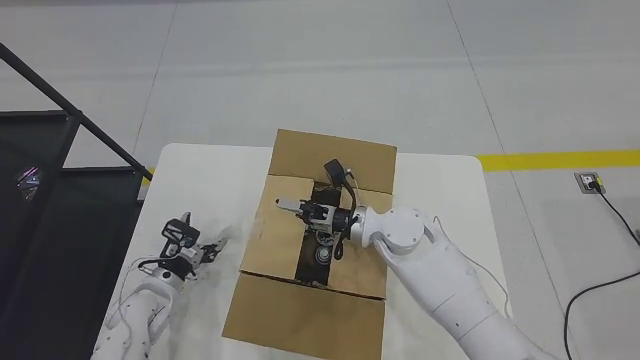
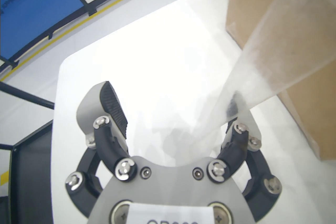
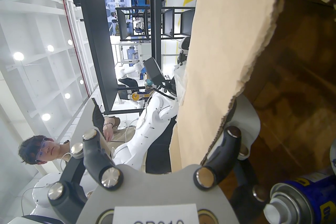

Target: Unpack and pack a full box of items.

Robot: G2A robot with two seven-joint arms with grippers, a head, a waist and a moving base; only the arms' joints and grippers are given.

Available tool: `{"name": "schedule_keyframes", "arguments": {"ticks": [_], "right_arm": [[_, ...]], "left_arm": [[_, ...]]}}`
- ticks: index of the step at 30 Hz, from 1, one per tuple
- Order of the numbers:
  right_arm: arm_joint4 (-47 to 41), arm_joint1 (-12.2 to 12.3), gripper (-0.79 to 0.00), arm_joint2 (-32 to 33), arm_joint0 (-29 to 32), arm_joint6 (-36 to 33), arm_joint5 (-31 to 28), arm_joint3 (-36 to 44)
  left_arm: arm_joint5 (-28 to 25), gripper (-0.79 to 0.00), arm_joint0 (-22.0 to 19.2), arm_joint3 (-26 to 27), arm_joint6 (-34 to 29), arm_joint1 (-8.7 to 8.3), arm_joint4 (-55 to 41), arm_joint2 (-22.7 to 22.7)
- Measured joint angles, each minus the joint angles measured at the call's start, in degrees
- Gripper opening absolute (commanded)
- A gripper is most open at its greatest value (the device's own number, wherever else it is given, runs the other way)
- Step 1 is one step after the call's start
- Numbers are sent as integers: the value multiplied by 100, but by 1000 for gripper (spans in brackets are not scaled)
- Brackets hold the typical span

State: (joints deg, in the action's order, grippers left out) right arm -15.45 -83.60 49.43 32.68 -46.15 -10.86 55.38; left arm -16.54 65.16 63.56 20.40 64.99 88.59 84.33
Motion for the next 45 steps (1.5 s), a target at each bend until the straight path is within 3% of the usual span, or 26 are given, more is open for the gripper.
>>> {"name": "schedule_keyframes", "arguments": {"ticks": [11, 23, 31, 45], "right_arm": [[44, -64, 0, -39, -45, -62, 52, -73], [95, -105, 0, -6, -57, -104, 36, -167], [129, -98, 0, 81, -7, -134, 21, -157], [152, -135, 0, 119, -14, -190, -7, -170]], "left_arm": [[719, 0, 74, -70, -113, 41, -873, 353], [1087, 0, -419, -755, -733, 130, -1220, 217], [1341, 0, -615, -1127, -903, 135, -1512, 383], [1853, 0, -650, -1236, -920, 184, -2109, 597]]}}
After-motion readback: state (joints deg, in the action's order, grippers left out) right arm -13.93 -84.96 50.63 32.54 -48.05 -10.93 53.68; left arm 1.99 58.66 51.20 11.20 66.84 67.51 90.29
